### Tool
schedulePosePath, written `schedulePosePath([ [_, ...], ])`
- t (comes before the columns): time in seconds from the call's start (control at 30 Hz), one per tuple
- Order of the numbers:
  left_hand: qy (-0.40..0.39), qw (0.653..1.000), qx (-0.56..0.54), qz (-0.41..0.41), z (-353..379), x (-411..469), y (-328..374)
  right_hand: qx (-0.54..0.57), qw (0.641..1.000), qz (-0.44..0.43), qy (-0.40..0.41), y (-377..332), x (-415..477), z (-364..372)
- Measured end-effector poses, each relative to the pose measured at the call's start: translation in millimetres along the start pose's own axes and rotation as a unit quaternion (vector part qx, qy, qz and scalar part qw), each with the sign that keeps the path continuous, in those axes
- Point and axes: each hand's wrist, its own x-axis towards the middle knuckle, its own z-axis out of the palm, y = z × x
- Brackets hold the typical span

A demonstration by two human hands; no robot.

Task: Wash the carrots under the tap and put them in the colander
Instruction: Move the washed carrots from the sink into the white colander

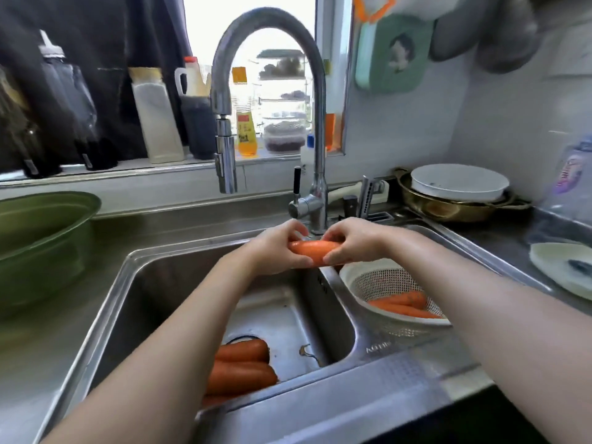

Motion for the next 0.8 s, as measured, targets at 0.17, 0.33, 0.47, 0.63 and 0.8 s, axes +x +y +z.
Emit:
schedulePosePath([
  [0.17,-0.020,0.997,0.061,0.052,40,44,59,-0.011,0.998,0.068,0.003,69,-29,-28],
  [0.33,-0.101,0.982,0.148,0.064,96,77,86,-0.024,0.990,0.139,-0.021,129,-47,-11],
  [0.47,-0.167,0.957,0.227,0.062,128,92,93,-0.060,0.984,0.163,-0.032,157,-46,13],
  [0.63,-0.249,0.946,0.208,-0.010,141,99,88,-0.048,0.982,0.180,-0.001,170,-41,32],
  [0.8,-0.187,0.964,0.185,0.017,141,98,81,-0.069,0.985,0.156,-0.002,152,-39,25],
])
